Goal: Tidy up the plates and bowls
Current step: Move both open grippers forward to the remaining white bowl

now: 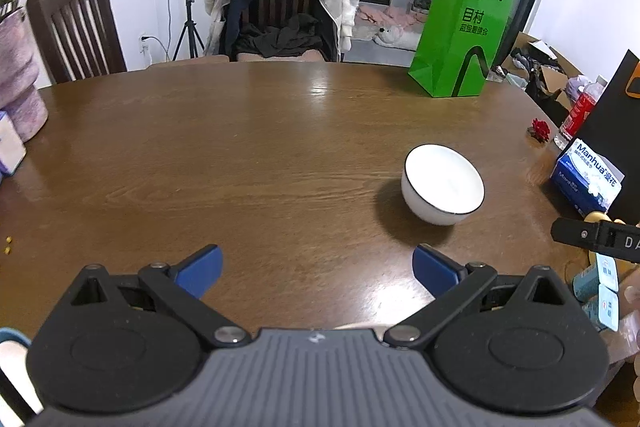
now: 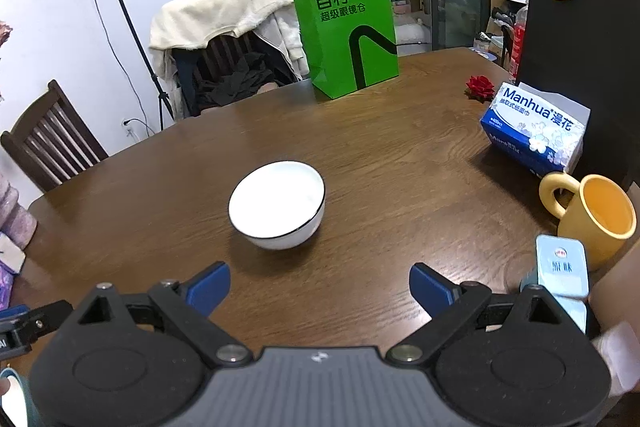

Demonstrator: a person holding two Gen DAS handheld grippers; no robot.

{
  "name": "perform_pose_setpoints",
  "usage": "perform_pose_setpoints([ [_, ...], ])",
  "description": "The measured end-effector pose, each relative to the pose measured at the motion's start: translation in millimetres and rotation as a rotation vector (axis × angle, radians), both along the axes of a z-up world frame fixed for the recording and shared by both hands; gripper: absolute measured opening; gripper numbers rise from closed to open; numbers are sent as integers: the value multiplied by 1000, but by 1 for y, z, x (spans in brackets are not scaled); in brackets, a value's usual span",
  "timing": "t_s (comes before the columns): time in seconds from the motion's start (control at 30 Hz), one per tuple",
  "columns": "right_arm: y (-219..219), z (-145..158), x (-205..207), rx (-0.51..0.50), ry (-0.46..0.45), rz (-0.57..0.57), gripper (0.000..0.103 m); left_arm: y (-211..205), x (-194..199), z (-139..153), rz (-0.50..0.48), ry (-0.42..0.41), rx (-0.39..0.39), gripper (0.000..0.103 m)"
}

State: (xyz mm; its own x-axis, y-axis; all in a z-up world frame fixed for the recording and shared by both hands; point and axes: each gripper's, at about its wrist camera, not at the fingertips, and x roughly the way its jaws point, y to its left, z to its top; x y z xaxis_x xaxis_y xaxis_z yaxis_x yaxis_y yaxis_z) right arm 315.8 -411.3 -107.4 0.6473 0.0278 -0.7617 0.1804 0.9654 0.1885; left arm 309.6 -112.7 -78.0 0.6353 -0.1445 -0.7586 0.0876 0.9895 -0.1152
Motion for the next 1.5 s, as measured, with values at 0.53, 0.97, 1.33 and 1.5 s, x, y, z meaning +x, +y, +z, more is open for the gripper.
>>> perform_pose_setpoints([
  [0.53,-32,-20,63,-6,3,-11,96,-52,66,-18,-31,45,10,103],
  [0.97,-39,-47,108,-2,30,18,96,-77,117,-41,-15,78,27,103],
  [1.33,-45,-67,138,0,46,19,96,-96,148,-63,-10,115,40,103],
  [1.5,-44,-77,147,2,61,21,95,-101,161,-73,-8,134,43,103],
])
